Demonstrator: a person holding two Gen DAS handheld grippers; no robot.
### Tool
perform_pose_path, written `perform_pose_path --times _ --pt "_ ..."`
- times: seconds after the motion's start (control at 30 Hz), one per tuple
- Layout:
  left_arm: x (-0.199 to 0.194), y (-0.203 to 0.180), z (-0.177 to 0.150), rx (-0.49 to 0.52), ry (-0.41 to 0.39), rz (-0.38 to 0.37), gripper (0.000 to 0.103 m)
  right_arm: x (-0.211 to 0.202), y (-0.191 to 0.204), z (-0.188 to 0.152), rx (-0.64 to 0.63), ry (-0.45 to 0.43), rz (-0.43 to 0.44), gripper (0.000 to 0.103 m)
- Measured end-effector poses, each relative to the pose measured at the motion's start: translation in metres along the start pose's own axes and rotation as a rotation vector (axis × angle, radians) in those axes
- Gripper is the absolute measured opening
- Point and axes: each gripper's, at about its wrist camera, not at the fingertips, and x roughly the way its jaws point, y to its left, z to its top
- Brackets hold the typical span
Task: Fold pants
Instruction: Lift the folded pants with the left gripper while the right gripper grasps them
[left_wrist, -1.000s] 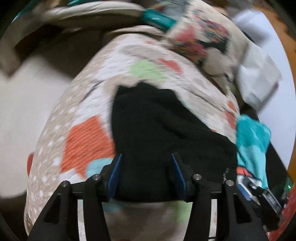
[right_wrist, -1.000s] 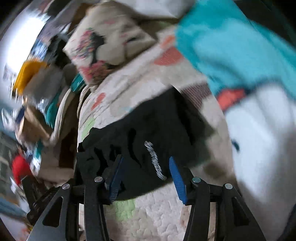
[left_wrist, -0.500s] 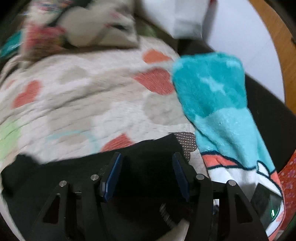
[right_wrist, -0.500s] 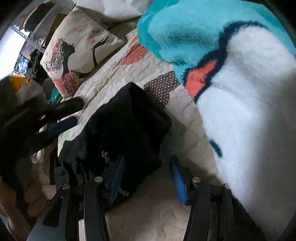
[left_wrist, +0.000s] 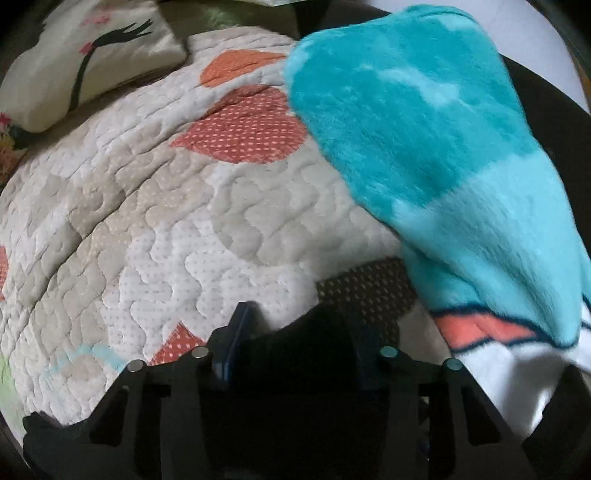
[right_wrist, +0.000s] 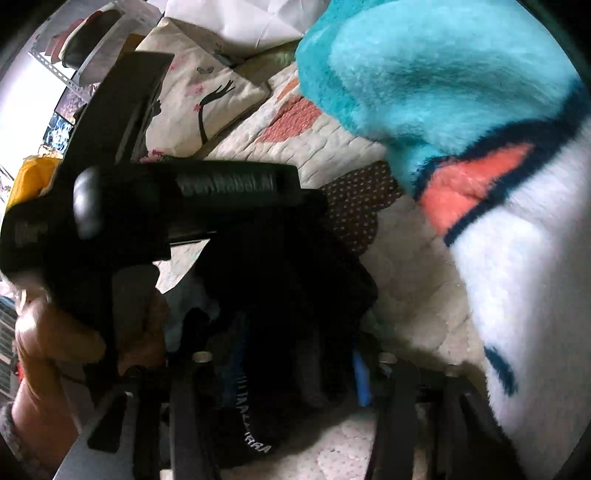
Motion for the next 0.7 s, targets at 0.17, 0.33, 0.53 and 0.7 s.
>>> perform_pose_path --times 0.17,0.33,0.53,0.7 --pt "-0.033 0.014 -0.010 -0.072 -0.054 -0.086 0.013 -0.011 0.021 0.000 -0.056 -0.002 0.031 0.025" --pt "-0.079 0.025 -0.021 -0.103 -0.133 -0.107 0.013 -0.030 0.054 -0.002 -0.118 -0.017 0.105 0.022" --pt "-0.139 0.055 -0.050 -0.189 -0.229 -0.151 0.013 -0.055 0.111 -0.024 -0.298 -0.013 0.170 0.022" --pt "-0.184 0.101 -0.095 -0.329 -0.315 -0.172 0.013 -0.051 0.156 -0.044 -0.415 0.041 0.212 0.022"
